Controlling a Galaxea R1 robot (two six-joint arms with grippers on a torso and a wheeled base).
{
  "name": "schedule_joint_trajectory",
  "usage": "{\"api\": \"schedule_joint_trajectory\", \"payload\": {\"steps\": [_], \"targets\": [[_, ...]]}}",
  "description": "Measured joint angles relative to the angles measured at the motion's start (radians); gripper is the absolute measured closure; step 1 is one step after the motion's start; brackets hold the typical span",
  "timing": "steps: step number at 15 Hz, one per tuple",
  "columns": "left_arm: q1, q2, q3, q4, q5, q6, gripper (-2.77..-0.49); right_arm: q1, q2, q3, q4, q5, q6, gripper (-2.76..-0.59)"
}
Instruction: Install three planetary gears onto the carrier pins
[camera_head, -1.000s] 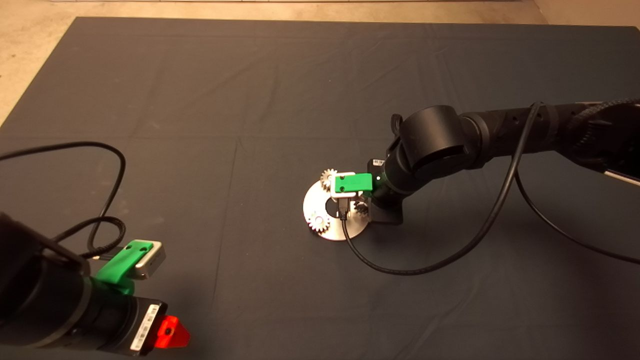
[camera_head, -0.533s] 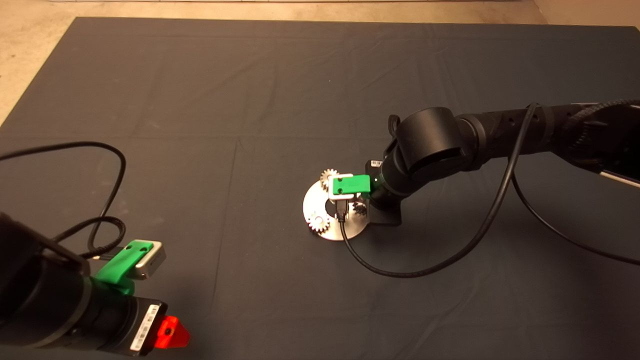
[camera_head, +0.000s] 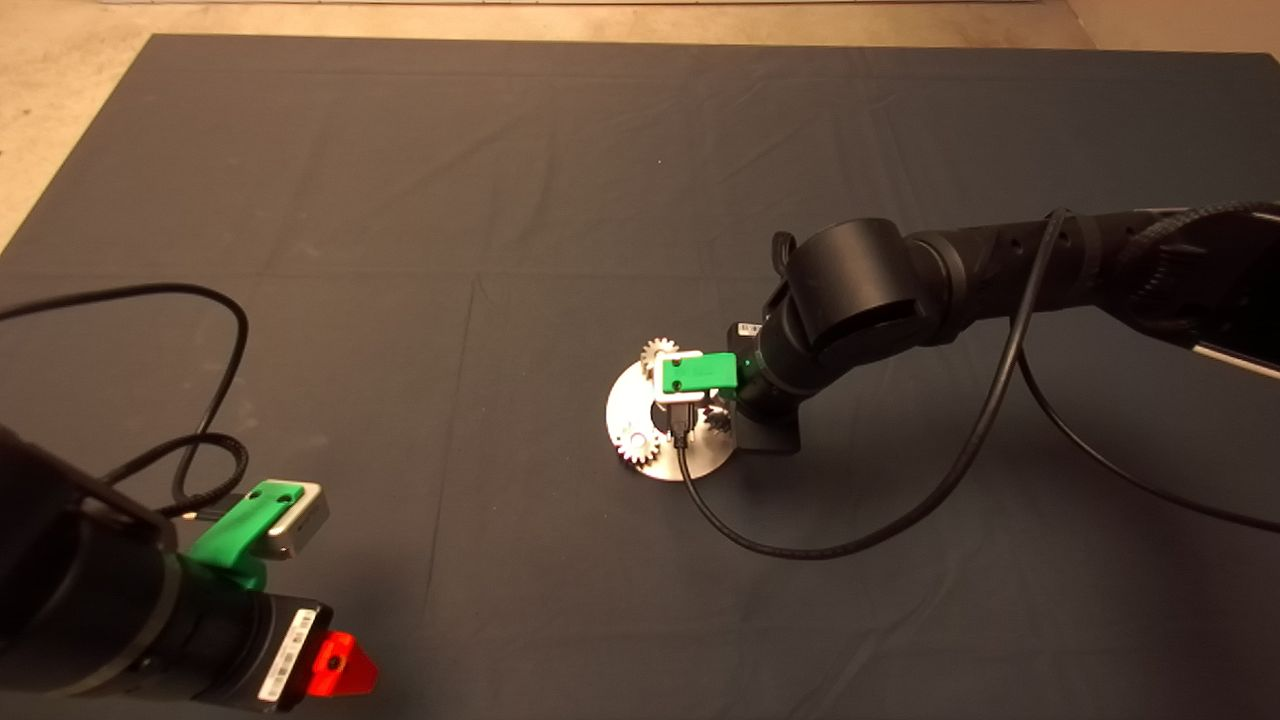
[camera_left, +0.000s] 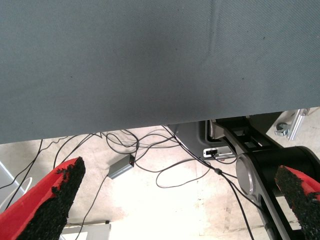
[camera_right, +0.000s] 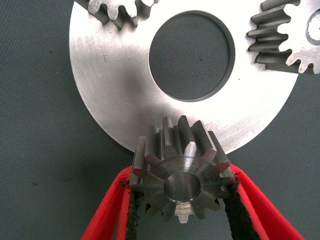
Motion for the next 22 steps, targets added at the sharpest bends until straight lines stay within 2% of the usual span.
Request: {"api": "schedule_joint_trajectory", "payload": {"steps": [9,14,21,22], "targets": [[0.0,-0.002,0.0,0.0,0.0,0.001,-2.76,0.0,-0.001,0.0,0.0,0.002,0.0,-1.01],[0.0,-0.008,0.0,0.0,0.0,0.004,-2.76,0.0,-0.006,0.002,0.0,0.011,-0.001,-1.01],[0.0,-0.009,0.0,0.0,0.0,0.006,-2.76,0.0,-0.011,0.004,0.0,0.015,-0.001,-1.02],[0.0,-0.009,0.0,0.0,0.0,0.006,-2.76,0.0,-0.014,0.004,0.0,0.02,-0.001,-1.02]]}}
